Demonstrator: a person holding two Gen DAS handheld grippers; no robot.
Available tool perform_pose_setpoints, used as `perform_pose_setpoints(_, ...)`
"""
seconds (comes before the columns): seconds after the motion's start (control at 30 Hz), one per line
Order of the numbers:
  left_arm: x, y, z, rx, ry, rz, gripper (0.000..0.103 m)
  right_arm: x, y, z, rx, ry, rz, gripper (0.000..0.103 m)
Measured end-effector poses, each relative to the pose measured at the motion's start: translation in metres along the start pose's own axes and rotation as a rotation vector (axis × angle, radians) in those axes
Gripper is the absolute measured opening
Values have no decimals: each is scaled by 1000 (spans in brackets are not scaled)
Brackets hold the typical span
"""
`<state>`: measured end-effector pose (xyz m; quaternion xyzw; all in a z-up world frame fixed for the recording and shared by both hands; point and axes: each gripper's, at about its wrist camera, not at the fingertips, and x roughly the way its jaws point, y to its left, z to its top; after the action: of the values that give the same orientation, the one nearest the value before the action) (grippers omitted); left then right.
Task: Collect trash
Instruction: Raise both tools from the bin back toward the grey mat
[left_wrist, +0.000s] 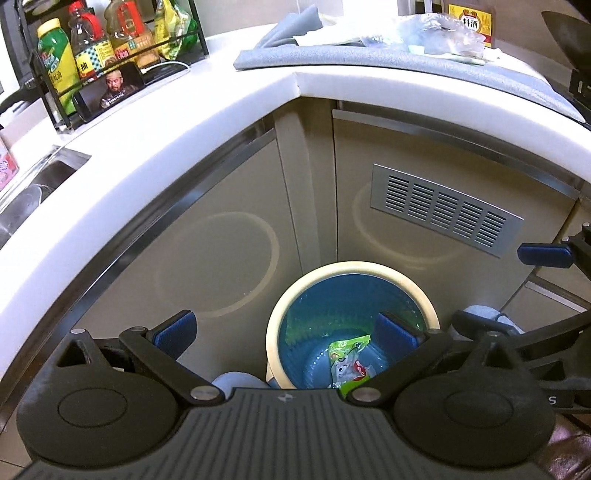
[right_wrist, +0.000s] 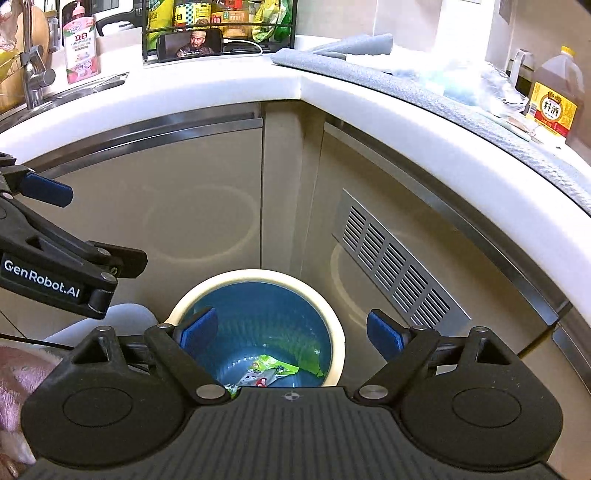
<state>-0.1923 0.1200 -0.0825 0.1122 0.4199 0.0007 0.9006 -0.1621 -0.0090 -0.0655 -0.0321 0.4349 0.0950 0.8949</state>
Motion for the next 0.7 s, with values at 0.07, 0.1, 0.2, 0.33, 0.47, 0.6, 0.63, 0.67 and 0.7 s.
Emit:
perform_pose_setpoints(0.07, -3, 0, -1, 3, -3, 1, 103, 0, 0, 0, -2, 0, 1, 89)
perform_pose_setpoints(0.1, -3, 0, 0, 5, -3, 1, 103, 1, 0, 0, -2, 1, 0, 89)
perform_pose_setpoints(0.2, -5, 0, -1, 11, -3, -3, 103, 2, 0, 0, -3, 3, 0, 89)
perform_pose_setpoints(0.33, -4, 1, -2, 11, 0, -3, 103, 4, 0, 0, -6, 12, 2, 90)
perform_pose_setpoints(0.47, -2, 2, -2, 11, 4, -4, 103, 7, -1, 0, -7, 21, 5, 90)
perform_pose_setpoints(0.6, 0, 2, -2, 10, 10, -5, 103, 10, -1, 0, -10, 37, 9, 90)
perform_pose_setpoints(0.63, 0, 2, -2, 10, 11, -5, 103, 11, -1, 0, -9, 40, 11, 91)
perform_pose_setpoints(0.67, 0, 2, -2, 10, 12, -6, 103, 12, -1, 0, -9, 42, 11, 91)
perform_pose_setpoints(0.7, 0, 2, -2, 10, 11, -6, 103, 12, -1, -1, -9, 43, 11, 91)
